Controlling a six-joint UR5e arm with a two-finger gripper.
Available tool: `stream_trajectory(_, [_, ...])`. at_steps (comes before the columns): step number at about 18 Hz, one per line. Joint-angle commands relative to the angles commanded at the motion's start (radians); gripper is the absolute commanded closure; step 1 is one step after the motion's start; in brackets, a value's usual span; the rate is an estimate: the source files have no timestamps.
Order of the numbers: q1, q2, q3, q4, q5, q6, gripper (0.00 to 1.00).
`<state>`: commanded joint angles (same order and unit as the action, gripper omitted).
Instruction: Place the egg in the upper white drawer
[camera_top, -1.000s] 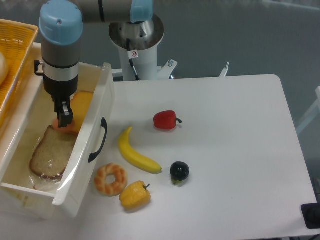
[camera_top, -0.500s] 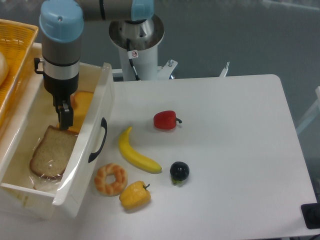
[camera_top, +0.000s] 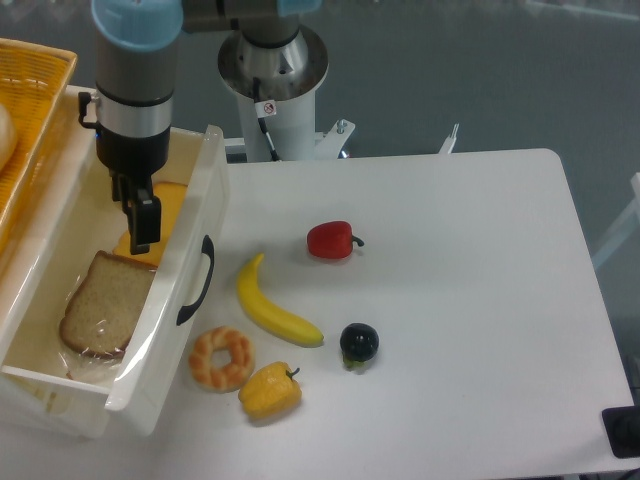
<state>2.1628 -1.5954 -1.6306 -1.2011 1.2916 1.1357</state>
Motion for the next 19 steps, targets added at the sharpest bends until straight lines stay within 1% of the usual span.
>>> stream_trajectory(1, [0.014, 0.006, 0.000, 0.000, 0.000, -0.049, 0.00])
stream_trajectory(4, [0.032, 0.018, 0.003, 0.000, 0.005, -0.103, 0.00])
stream_trajectory(6, [0.072, 0.031, 0.003, 0.000, 0.002, -0.143, 0.00])
stream_trajectory(9, [0.106, 0.043, 0.012, 0.000, 0.011, -0.266, 0.00])
stream_trajectory(10, [0.107, 0.043, 0.020, 0.005, 0.024, -0.283, 0.00])
stream_trajectory(12, [0.114, 0.034, 0.037, 0.002, 0.124, -0.286, 0.00])
stream_trajectory(13, [0.115, 0.028, 0.037, 0.000, 0.149, -0.287, 0.00])
stream_trajectory(19, [0.123, -0.040, 0.037, 0.005, 0.184, -0.283, 0.00])
